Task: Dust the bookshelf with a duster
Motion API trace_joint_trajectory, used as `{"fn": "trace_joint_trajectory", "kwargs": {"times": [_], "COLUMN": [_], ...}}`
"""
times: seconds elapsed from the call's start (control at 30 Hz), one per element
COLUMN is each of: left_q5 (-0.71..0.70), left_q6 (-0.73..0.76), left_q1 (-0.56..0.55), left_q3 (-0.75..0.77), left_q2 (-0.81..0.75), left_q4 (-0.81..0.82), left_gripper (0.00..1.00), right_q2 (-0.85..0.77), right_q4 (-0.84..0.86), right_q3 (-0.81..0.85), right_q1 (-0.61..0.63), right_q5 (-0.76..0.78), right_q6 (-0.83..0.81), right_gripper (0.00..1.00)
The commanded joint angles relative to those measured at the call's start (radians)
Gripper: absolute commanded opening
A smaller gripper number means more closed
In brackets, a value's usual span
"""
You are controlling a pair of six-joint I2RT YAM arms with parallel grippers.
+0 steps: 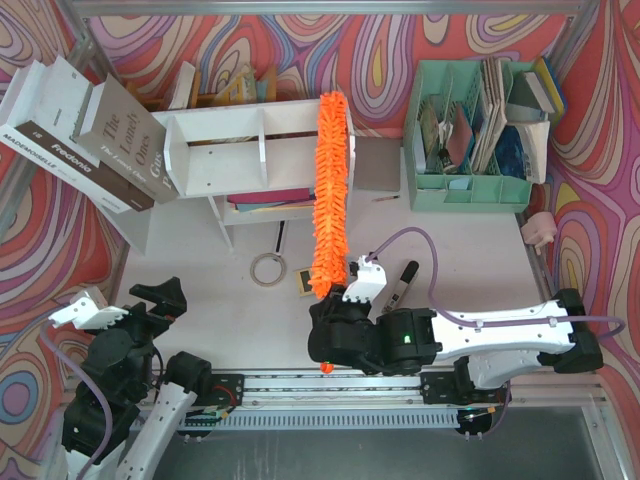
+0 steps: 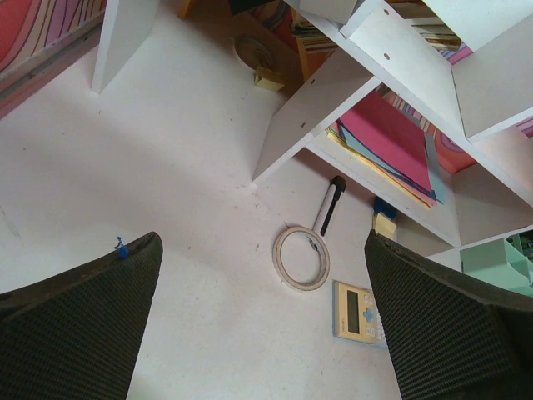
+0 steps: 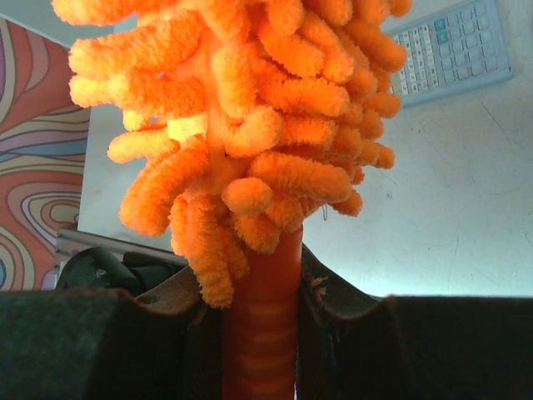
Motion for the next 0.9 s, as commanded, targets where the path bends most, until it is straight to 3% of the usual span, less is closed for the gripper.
{"fn": "trace_joint_trajectory", "kwargs": {"times": [0.0,0.23,0.6,0.7,0.87], "left_q5": [-0.005,-0.003,-0.01,-0.009,-0.011], "left_q6": [-0.005,-0.005,-0.008,-0.008,-0.008], "left_q1": [-0.005,-0.005,-0.005,-0.005,-0.005], "left_q3": [-0.014,-0.014,-0.012,-0.013,-0.014], "left_q2": [-0.007,-0.005,-0.01,-0.013,-0.017], "left_q4": [0.005,0.006,0.004,0.0,0.001], "left_gripper": [0.98,0.98,0.99,0.98,0.99], "right_q2": [-0.031,0.005,0.156,0.165,0.092], "right_q4": [0.073,0.23,0.353,0.343,0.238], "right_q3": [0.004,-0.023,0.079,0.088,0.029], "right_q1": [-0.014,-0.056,-0.083,-0.083,-0.082], "right_q5": [0.072,-0.039,-0.223,-0.226,-0.14], "right_q6": [-0.07,-0.196,-0.368,-0.363,-0.216], "right_gripper": [0.0,0.0,0.0,0.0,0.0]}}
